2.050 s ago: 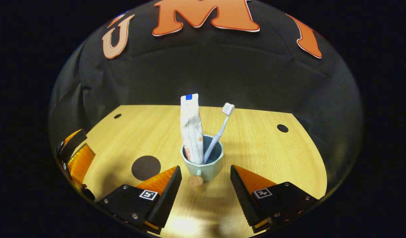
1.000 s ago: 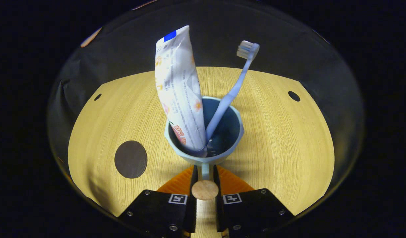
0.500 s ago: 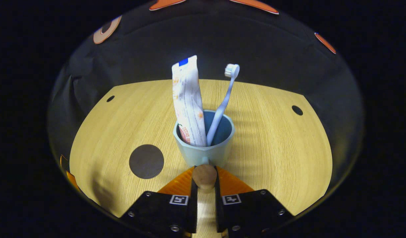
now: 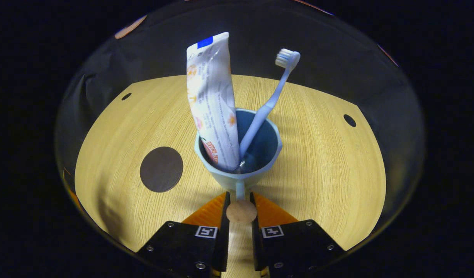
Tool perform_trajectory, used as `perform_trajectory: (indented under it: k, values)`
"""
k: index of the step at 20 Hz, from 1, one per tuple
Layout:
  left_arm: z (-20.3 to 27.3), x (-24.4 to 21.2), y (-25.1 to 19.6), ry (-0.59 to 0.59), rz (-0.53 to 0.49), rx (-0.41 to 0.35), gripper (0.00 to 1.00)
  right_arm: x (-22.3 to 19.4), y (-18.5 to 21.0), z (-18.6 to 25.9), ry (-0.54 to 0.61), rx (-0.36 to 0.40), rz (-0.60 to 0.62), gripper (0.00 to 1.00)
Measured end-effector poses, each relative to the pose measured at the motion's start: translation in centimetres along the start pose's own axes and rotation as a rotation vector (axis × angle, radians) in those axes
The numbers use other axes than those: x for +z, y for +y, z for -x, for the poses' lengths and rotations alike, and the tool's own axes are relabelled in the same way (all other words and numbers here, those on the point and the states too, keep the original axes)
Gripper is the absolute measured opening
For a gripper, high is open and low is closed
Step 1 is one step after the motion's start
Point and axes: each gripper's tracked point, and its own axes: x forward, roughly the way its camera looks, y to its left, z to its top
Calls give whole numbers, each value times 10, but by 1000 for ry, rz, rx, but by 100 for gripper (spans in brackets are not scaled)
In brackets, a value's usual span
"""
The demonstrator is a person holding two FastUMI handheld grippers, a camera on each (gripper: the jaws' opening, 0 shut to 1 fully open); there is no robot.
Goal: Put the toothbrush and toothpaste on the desktop into the cup, then pick up the cup and place it on the coaster on the desktop.
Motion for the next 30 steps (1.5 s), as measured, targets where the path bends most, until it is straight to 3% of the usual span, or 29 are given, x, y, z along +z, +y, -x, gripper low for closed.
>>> perform_trajectory:
  k: [4,6,7,12,17,30]
  values:
    - [0,-3,4,6,2,3,97,8,-7,13,43,-4,21,43]
    - [0,-6,5,12,7,5,97,16,-12,10,73,-10,5,46]
    - [0,-7,7,15,8,8,97,18,-12,5,83,-12,-2,45]
    - [-1,-15,11,31,29,22,97,17,-11,6,72,19,-26,24]
    - [-1,-15,11,32,25,25,96,21,-7,8,41,30,-5,23]
    - [2,-10,12,13,13,43,97,39,-2,20,-42,148,120,23]
